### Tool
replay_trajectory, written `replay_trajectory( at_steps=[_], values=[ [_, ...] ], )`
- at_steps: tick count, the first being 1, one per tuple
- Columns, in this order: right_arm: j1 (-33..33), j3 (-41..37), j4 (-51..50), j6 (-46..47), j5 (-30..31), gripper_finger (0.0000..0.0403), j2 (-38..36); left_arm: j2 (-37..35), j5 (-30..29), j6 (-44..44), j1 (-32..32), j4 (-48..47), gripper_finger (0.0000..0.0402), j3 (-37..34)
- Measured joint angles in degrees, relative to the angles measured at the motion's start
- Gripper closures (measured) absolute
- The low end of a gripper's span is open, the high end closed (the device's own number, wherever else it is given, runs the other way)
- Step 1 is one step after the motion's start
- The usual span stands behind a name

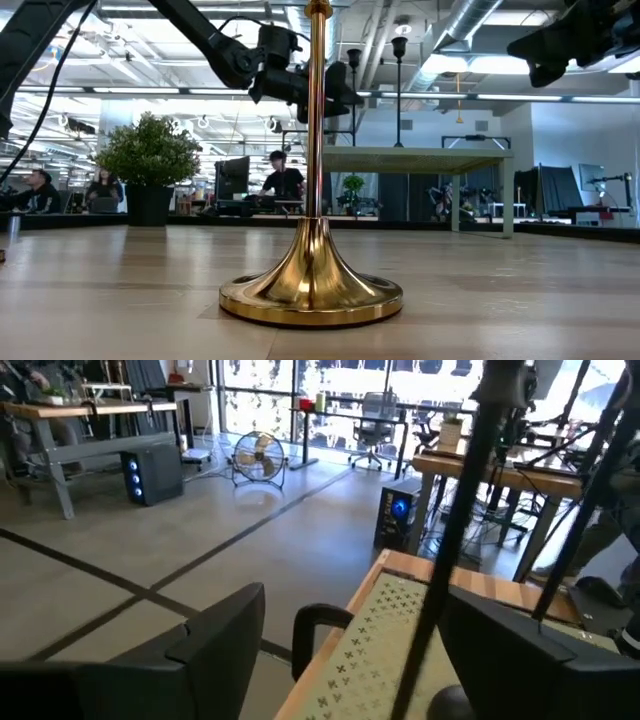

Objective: Pick & Place candle stick holders
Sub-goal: Put the top black candle holder on the shelf, then put the black candle holder on the shelf

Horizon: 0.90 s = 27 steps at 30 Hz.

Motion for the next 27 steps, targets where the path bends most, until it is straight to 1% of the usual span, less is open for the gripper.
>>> replay_trajectory(
  at_steps=[3,6,9,14,20,23,25,27],
  values=[
    [0.00,0.00,0.00,0.31,0.00,0.0403,0.02,-1.30,0.19,0.26,-0.04,-0.62,0.0109,0.00],
    [0.01,0.00,0.00,0.43,-0.02,0.0403,0.00,-3.78,1.13,0.13,0.10,-3.46,0.0109,0.02],
    [0.02,0.00,0.04,0.46,-0.20,0.0403,0.00,-6.81,1.57,0.92,0.11,-8.53,0.0109,0.01],
    [0.02,0.00,0.02,0.46,-0.28,0.0403,0.00,-12.96,1.69,4.31,0.06,-19.89,0.0109,0.00],
    [0.02,0.00,0.07,0.46,-0.28,0.0403,0.00,-20.71,1.29,4.28,0.13,-31.44,0.0111,0.00],
    [0.02,0.00,0.10,0.45,-0.26,0.0403,0.00,-23.66,1.31,2.76,0.09,-37.75,0.0127,0.00],
    [0.02,0.00,0.09,0.44,-0.28,0.0403,0.00,-25.00,1.29,2.81,-0.45,-41.45,0.0153,0.00],
    [0.02,0.00,0.12,0.45,-0.26,0.0403,0.00,-25.94,1.29,2.86,-1.12,-43.24,0.0188,0.00]
  ],
)
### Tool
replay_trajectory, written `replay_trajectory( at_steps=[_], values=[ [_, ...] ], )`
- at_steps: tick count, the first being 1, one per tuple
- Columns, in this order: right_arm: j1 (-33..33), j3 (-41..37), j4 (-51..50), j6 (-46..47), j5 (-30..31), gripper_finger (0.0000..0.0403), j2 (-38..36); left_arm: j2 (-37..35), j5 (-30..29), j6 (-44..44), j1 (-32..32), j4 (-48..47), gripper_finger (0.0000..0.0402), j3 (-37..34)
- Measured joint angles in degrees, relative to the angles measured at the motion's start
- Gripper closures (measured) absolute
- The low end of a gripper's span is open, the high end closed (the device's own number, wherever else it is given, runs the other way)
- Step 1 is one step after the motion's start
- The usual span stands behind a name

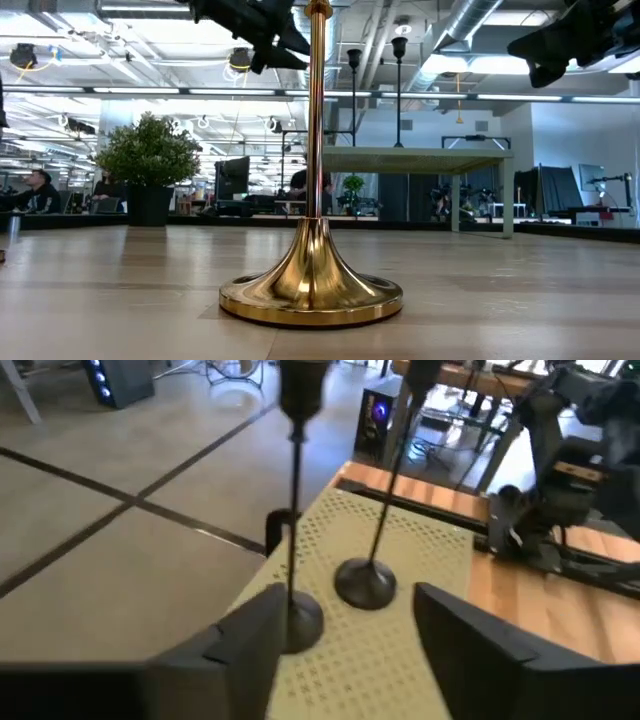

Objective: Pick & Place candle stick holders
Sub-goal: Put the black candle holder on the shelf

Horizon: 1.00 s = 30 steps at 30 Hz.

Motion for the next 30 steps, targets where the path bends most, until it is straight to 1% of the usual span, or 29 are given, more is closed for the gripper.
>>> replay_trajectory(
  at_steps=[4,7,10,13,15,19,21,24,27,28,30],
  values=[
    [0.00,0.00,0.02,1.00,0.00,0.0403,0.00,-0.61,0.61,0.32,-1.62,-0.14,0.0267,0.00],
    [0.00,0.00,-0.03,3.02,-0.03,0.0403,0.00,-0.57,1.57,3.02,-2.71,-0.20,0.0319,-0.01],
    [0.00,0.00,-0.10,4.22,-0.15,0.0403,0.00,-0.56,1.69,4.74,-3.33,-0.19,0.0360,-0.01],
    [0.00,0.00,-0.12,4.37,-0.16,0.0403,0.00,-0.56,1.73,4.65,-3.34,-0.16,0.0386,-0.02],
    [0.00,0.00,-0.12,4.22,-0.15,0.0403,0.00,-0.56,1.67,4.61,-3.30,-0.11,0.0395,-0.02],
    [0.00,0.00,-0.08,4.10,-0.15,0.0403,0.00,-0.52,1.70,4.50,-3.32,1.95,0.0393,-0.02],
    [0.00,0.00,0.00,4.10,-0.15,0.0403,0.00,-0.52,1.84,6.24,-3.60,3.17,0.0393,-0.02],
    [0.00,0.00,0.80,3.82,-0.15,0.0403,0.00,-0.53,3.90,9.40,-4.92,2.78,0.0397,-0.02],
    [0.21,0.00,0.98,1.59,-0.15,0.0403,0.00,-1.64,7.53,11.65,-6.73,0.23,0.0397,-0.07],
    [0.43,0.00,0.92,1.16,-0.17,0.0403,0.00,-2.22,7.94,12.20,-7.65,-1.15,0.0398,-0.11],
    [0.97,0.00,0.62,0.92,-0.19,0.0403,0.00,-3.69,7.98,12.45,-9.51,-1.39,0.0398,-2.48]
  ],
)
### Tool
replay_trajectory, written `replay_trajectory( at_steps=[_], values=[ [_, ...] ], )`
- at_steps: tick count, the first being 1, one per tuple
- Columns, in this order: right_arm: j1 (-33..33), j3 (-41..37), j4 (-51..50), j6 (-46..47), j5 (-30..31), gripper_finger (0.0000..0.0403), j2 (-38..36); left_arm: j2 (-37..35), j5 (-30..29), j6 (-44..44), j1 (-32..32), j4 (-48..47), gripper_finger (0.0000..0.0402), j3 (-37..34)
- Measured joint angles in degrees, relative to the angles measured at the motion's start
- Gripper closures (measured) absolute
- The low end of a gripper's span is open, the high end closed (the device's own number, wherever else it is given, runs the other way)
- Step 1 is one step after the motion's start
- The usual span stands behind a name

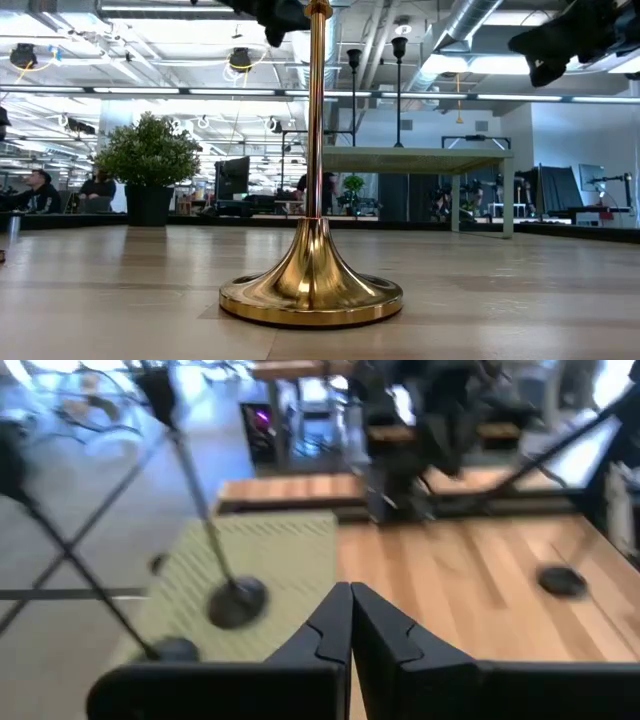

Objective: Pick & Place candle stick holders
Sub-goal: Put the black candle holder on the shelf

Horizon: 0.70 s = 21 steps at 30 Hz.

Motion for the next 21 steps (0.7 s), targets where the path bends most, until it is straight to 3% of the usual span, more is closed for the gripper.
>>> replay_trajectory(
  at_steps=[6,15,21],
  values=[
    [1.80,0.00,-1.37,-0.27,-0.09,0.0403,0.00,-6.55,-3.42,4.01,-6.83,1.96,0.0398,-13.76],
    [4.32,0.00,-1.46,0.34,0.05,0.0403,0.00,-18.12,-3.64,6.70,-12.14,26.96,0.0399,-40.64],
    [4.48,0.88,-1.22,0.47,1.37,0.0403,-0.33,-23.18,-3.68,2.93,-12.17,35.28,0.0399,-49.95]
  ],
)
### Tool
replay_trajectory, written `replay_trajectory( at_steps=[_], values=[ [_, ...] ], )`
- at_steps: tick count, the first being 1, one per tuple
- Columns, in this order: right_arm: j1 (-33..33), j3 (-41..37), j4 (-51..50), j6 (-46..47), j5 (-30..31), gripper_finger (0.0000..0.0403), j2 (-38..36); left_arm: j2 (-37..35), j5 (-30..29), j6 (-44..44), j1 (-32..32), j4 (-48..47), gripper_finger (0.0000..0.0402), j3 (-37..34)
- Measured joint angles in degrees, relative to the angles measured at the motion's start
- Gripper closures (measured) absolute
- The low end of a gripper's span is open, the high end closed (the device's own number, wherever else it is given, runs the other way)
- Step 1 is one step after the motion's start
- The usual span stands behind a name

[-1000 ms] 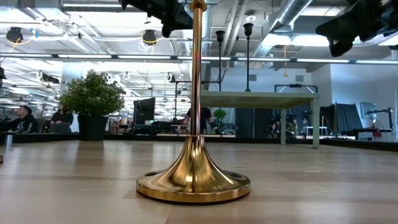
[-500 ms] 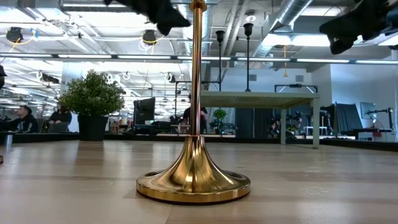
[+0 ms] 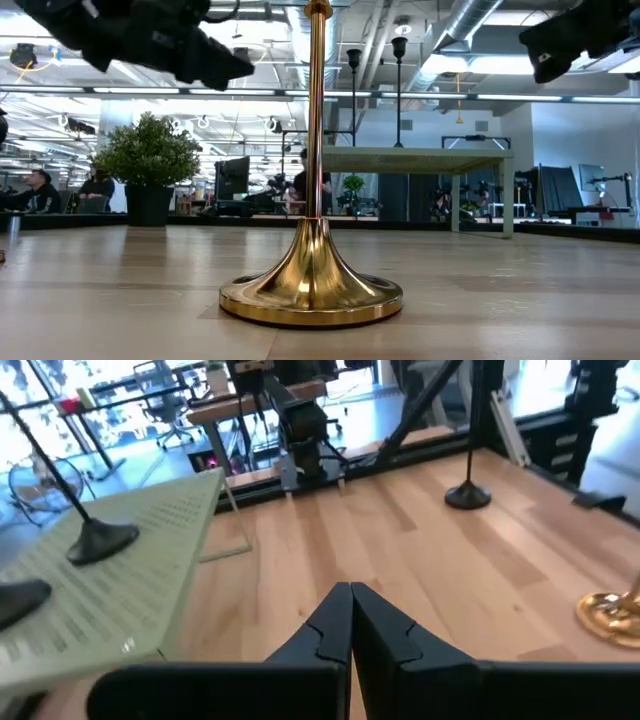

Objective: Pick & Place candle stick holders
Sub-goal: Put the black candle holder on the shelf

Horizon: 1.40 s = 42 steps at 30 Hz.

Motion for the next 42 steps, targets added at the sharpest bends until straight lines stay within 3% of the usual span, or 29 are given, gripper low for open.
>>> replay_trajectory(
  at_steps=[9,14,24,30,35,42],
  values=[
    [0.00,1.90,-0.02,0.04,-0.08,0.0403,-0.52,-1.08,0.02,-3.58,-0.89,2.43,0.0395,-1.38],
    [0.49,4.80,-14.03,5.76,-1.05,0.0403,-2.79,-1.05,-0.02,-3.62,-0.89,2.90,0.0395,-1.38],
    [7.66,4.98,-13.03,5.96,-3.32,0.0403,-11.91,-0.54,-0.02,-3.64,-0.89,3.51,0.0394,-1.38],
    [12.92,4.98,-14.30,14.51,-10.66,0.0403,-11.56,0.87,-0.02,-3.66,-0.89,4.17,0.0394,-1.36],
    [15.93,4.96,-22.56,24.31,-10.93,0.0403,-11.56,1.99,0.00,-3.66,-0.89,4.78,0.0394,-1.36],
    [19.09,4.93,-26.28,29.74,-13.42,0.0403,-11.24,2.25,-0.01,-3.66,-0.89,5.04,0.0394,-1.36]
  ],
)
